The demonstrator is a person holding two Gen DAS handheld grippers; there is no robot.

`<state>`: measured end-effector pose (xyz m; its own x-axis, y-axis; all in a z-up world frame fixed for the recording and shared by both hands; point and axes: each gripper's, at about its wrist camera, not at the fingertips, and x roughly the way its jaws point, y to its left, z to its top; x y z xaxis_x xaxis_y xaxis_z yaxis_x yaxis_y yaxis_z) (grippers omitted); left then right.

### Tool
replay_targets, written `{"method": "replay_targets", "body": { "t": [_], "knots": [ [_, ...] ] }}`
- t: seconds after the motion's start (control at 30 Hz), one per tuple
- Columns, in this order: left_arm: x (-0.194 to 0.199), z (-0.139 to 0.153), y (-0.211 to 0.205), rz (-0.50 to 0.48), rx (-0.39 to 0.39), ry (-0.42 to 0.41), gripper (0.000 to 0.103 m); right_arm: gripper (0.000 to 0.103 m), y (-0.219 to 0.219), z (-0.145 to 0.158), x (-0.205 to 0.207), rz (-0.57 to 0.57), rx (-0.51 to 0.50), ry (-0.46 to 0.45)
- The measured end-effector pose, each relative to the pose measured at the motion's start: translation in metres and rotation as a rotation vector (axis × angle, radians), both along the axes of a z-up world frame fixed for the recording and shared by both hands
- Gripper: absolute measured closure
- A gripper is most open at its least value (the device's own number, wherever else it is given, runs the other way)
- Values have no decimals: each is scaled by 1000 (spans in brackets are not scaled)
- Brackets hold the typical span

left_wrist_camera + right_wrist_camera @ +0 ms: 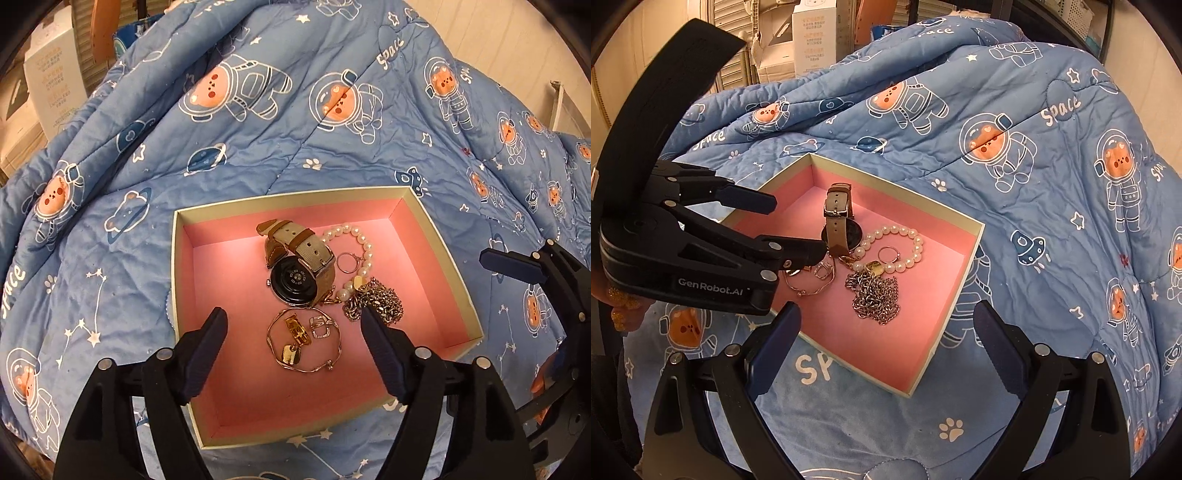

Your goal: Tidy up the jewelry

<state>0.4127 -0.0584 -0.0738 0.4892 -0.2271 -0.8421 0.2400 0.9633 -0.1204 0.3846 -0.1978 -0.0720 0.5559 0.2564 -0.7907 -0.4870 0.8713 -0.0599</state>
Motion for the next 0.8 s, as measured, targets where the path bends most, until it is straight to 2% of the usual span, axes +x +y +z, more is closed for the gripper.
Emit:
{"method": "replay_targets", "body": {
  "t": [0.07,0.13,0.27,0.33,0.53,0.7,0.8],
  "knots": [
    [-11,8,3,26,-4,-59,14,10,-1,2,-7,-17,17,-8],
    [-23,13,5,45,7,-115,9,8,-2,3,-14,-38,33,-17],
    [-49,20,11,81,60,-210,7,6,-3,0,-25,-95,43,-28],
    [-64,21,19,105,60,-246,7,6,-4,-2,-33,-119,57,-24],
    [-115,29,37,137,10,-340,7,6,-3,-1,-69,-168,77,-84],
    [-152,29,50,194,-35,-347,7,6,-1,9,-106,-217,95,-158],
    [-180,30,60,222,-59,-365,7,6,0,14,-132,-237,129,-171]
  ]
}}
